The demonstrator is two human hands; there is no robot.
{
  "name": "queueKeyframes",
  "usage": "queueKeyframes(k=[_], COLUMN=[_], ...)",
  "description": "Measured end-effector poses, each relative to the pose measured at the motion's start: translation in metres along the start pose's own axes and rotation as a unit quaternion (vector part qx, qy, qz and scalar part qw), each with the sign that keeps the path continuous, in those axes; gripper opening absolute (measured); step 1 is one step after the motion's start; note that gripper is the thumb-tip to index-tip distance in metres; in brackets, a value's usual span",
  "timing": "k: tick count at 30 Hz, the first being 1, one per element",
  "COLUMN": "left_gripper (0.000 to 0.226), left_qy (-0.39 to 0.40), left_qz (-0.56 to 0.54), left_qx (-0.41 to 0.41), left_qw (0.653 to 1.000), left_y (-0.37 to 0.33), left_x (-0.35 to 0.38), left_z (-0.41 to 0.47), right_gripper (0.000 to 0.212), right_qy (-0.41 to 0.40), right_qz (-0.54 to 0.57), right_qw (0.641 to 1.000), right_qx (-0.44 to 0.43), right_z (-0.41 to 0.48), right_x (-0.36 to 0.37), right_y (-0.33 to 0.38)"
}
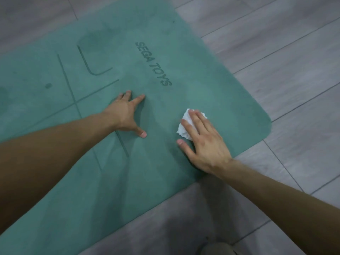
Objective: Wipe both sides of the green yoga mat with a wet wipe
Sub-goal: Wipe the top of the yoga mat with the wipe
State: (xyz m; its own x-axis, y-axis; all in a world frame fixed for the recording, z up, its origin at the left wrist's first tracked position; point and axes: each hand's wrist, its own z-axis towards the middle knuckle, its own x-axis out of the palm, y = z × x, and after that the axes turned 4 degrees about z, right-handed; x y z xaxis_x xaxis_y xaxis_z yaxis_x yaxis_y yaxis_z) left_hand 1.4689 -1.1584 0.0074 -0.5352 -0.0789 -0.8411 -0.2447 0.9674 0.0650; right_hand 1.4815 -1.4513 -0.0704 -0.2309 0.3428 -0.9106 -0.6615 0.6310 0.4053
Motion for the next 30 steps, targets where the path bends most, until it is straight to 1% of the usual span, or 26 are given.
queueKeyframes(k=[2, 3, 4, 6, 7, 11, 13, 15, 16, 19, 20, 21, 22, 23, 24, 26, 27, 28, 29, 30], left_gripper=[0.16, 0.159, 0.159, 0.159, 0.159, 0.159, 0.159, 0.16, 0.16, 0.159, 0.16, 0.16, 0.16, 0.16, 0.16, 0.159, 0.159, 0.159, 0.159, 0.159], left_qy=[0.009, 0.007, 0.003, 0.002, 0.001, -0.002, 0.001, 0.008, 0.011, 0.014, 0.015, 0.014, 0.012, 0.008, 0.003, -0.006, -0.01, -0.014, -0.015, -0.015], left_qz=[-0.003, -0.001, -0.001, -0.003, -0.003, -0.004, 0.003, 0.007, 0.006, -0.006, -0.011, -0.014, -0.018, -0.021, -0.023, -0.026, -0.028, -0.029, -0.029, -0.032], left_qx=[0.003, 0.004, 0.004, 0.002, 0.002, -0.001, -0.001, -0.004, -0.006, -0.015, -0.015, -0.016, -0.018, -0.023, -0.026, -0.024, -0.022, -0.022, -0.021, -0.021], left_qw=[1.0, 1.0, 1.0, 1.0, 1.0, 1.0, 1.0, 1.0, 1.0, 1.0, 1.0, 1.0, 1.0, 0.999, 0.999, 0.999, 0.999, 0.999, 0.999, 0.999], left_y=[0.001, 0.001, 0.001, 0.001, 0.002, 0.002, 0.003, 0.002, 0.001, 0.0, -0.001, -0.002, -0.002, -0.003, -0.002, 0.0, 0.001, 0.002, 0.003, 0.004], left_x=[0.002, 0.003, 0.002, 0.003, 0.003, 0.005, 0.005, 0.005, 0.004, 0.003, 0.002, 0.002, 0.002, 0.003, 0.003, 0.005, 0.006, 0.007, 0.009, 0.01], left_z=[0.003, 0.003, 0.002, 0.003, 0.003, 0.003, 0.004, 0.004, 0.004, 0.001, 0.002, 0.001, 0.001, 0.001, 0.001, 0.002, 0.002, 0.003, 0.003, 0.004], right_gripper=[0.056, 0.054, 0.056, 0.063, 0.065, 0.064, 0.062, 0.059, 0.059, 0.063, 0.064, 0.065, 0.064, 0.064, 0.062, 0.06, 0.06, 0.059, 0.059, 0.059], right_qy=[-0.083, -0.09, -0.069, 0.002, 0.021, 0.031, 0.044, 0.074, 0.08, 0.053, 0.044, 0.041, 0.04, 0.051, 0.072, 0.136, 0.156, 0.164, 0.154, 0.141], right_qz=[0.002, -0.005, -0.016, -0.046, -0.057, -0.069, -0.069, -0.078, -0.079, -0.068, -0.068, -0.069, -0.068, -0.067, -0.063, -0.043, -0.046, -0.054, -0.067, -0.077], right_qw=[0.997, 0.996, 0.997, 0.999, 0.998, 0.997, 0.996, 0.992, 0.992, 0.994, 0.992, 0.991, 0.994, 0.996, 0.995, 0.977, 0.968, 0.965, 0.97, 0.978], right_qx=[0.001, -0.003, -0.007, -0.009, -0.005, 0.0, -0.032, -0.069, -0.058, 0.072, 0.1, 0.103, 0.079, 0.03, -0.038, -0.16, -0.19, -0.197, -0.176, -0.134], right_z=[0.013, 0.02, 0.026, 0.031, 0.03, 0.025, 0.025, 0.036, 0.048, 0.097, 0.107, 0.111, 0.108, 0.099, 0.089, 0.068, 0.064, 0.068, 0.077, 0.091], right_x=[-0.011, -0.013, -0.011, 0.002, 0.011, 0.022, 0.017, 0.007, 0.001, -0.015, -0.016, -0.013, -0.006, 0.003, 0.012, 0.021, 0.02, 0.016, 0.011, 0.006], right_y=[0.0, -0.003, -0.005, -0.007, -0.007, -0.006, -0.007, -0.019, -0.03, -0.059, -0.062, -0.055, -0.04, -0.018, 0.004, 0.034, 0.035, 0.028, 0.015, -0.002])
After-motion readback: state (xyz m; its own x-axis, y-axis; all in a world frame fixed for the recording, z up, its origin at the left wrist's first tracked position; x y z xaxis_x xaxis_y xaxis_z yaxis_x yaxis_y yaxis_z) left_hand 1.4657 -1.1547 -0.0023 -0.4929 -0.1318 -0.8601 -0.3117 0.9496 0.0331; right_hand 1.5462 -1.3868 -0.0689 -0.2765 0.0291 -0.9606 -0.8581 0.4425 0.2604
